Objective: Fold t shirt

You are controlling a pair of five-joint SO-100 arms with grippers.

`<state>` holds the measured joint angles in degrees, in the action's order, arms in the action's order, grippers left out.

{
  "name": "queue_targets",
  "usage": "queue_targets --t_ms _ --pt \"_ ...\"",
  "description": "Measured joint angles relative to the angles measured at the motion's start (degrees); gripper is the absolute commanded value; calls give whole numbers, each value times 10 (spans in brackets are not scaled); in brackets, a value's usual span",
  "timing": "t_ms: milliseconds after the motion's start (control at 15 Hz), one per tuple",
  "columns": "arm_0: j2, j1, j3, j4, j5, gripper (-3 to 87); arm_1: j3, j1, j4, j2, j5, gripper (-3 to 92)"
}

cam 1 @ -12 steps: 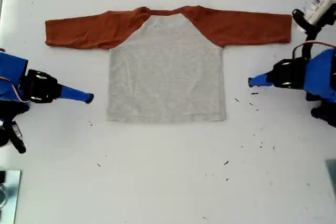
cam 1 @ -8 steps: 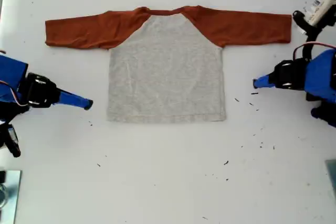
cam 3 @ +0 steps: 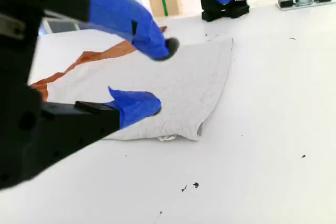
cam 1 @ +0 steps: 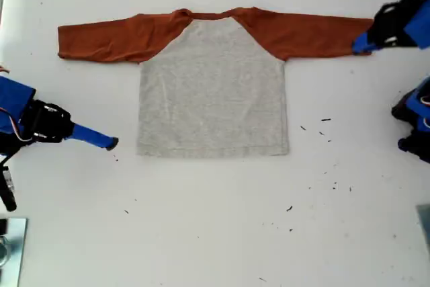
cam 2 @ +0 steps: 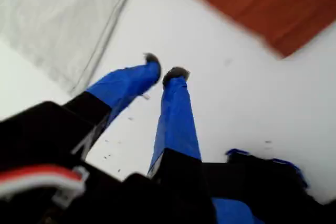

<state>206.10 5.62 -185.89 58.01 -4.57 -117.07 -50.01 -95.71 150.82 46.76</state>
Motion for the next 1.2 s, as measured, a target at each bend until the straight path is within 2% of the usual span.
queue_targets --t_ms 133,267,533,667,733,800,867,933,1067,1133,1200 --pt "0 -25 0 0 -1 18 111 -103 -23 -98 89 336" --pt "0 -18 0 0 -1 -2 115 -170 -11 -126 136 350" --pt "0 -20 0 0 -1 -2 -134 -285 213 -129 204 346" --pt "0 -30 0 0 -6 -2 -228 -304 328 -156 233 333" --pt "0 -32 0 0 -6 -2 -255 -307 369 -180 244 318" --pt "0 -36 0 0 -9 -2 -269 -307 412 -208 255 260" --pt "0 -39 0 1 -11 -2 -272 -305 446 -230 261 73" --pt "0 -40 0 1 -11 -2 -273 -301 469 -255 264 36" --pt "0 -46 0 1 -11 -2 -265 -269 490 -260 262 32" --pt "0 -46 0 1 -11 -2 -246 -258 472 -249 261 32" --pt "0 -46 0 1 -11 -3 -222 -250 417 -233 262 32"
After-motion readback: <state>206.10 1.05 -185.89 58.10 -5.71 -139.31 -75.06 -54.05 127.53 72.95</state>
